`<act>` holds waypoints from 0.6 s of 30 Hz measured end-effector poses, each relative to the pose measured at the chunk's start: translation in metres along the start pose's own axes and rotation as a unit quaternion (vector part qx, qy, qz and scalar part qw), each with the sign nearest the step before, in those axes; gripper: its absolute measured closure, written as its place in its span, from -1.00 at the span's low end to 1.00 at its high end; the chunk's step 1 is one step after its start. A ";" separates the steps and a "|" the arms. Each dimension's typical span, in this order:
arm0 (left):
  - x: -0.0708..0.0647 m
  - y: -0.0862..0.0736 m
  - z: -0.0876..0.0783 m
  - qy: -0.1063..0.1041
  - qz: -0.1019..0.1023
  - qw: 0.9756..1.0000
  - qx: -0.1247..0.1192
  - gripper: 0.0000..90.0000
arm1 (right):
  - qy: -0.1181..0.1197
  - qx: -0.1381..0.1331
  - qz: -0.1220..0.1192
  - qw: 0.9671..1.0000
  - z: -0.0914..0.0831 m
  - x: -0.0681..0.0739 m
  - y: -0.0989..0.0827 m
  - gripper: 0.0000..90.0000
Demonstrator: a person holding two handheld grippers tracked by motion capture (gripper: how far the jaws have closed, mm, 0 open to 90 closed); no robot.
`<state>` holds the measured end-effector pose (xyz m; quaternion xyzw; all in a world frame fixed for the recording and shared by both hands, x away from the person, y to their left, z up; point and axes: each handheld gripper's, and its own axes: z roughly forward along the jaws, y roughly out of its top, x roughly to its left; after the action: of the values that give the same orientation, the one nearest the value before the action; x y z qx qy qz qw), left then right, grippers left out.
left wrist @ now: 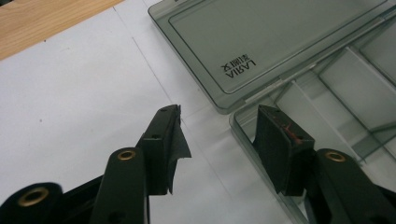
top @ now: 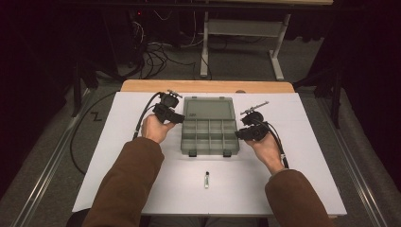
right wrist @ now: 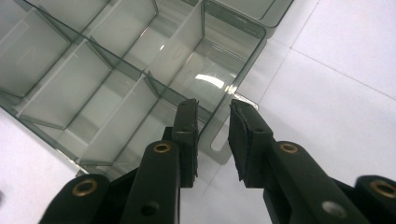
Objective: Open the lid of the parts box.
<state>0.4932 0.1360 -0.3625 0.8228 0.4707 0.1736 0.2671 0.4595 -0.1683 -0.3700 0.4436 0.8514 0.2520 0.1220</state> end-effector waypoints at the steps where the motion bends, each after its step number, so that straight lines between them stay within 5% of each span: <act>1: 0.000 -0.001 -0.001 0.000 0.001 1.000 0.003 0.09 | 0.001 0.000 0.000 1.000 -0.001 0.000 0.000 0.63; 18: 0.008 -0.024 -0.021 -0.019 -0.004 1.000 0.001 -0.01 | 0.016 -0.023 -0.006 1.000 -0.017 -0.006 -0.009 0.62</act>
<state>0.4693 0.1587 -0.3603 0.8241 0.4692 0.1560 0.2762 0.4493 -0.1832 -0.3608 0.4312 0.8499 0.2778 0.1206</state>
